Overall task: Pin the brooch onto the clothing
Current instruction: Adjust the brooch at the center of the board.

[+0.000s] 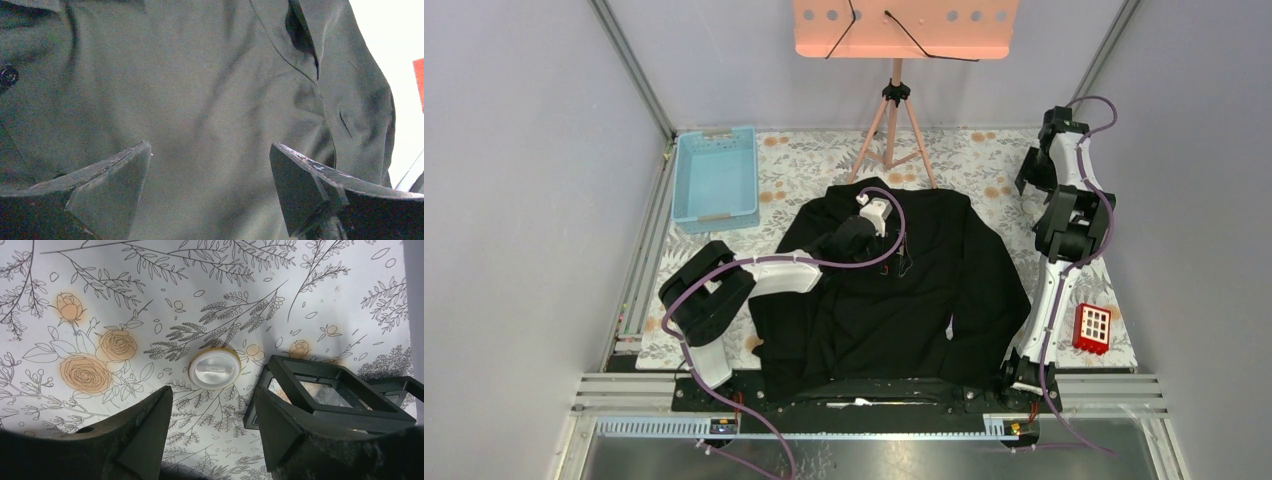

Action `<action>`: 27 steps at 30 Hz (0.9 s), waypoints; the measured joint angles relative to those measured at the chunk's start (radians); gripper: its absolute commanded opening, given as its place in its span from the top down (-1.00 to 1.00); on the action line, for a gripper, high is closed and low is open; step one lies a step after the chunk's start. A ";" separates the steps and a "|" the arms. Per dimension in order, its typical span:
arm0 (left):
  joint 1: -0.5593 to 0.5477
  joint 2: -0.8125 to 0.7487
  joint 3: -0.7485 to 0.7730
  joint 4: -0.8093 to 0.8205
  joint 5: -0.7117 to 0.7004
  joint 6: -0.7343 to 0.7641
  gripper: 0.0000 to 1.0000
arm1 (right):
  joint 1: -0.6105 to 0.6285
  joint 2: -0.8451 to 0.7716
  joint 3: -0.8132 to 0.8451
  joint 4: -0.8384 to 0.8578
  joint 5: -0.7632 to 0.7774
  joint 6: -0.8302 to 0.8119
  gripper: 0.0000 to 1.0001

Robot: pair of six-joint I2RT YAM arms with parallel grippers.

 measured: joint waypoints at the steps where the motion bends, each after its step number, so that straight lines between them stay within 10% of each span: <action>1: 0.000 0.000 0.000 0.000 0.000 -0.001 -0.95 | 0.000 0.008 0.013 -0.010 -0.003 -0.003 -0.36; 27: 0.001 -0.002 -0.027 0.000 0.000 -0.009 -0.95 | 0.000 0.010 -0.088 0.044 -0.173 0.043 -0.74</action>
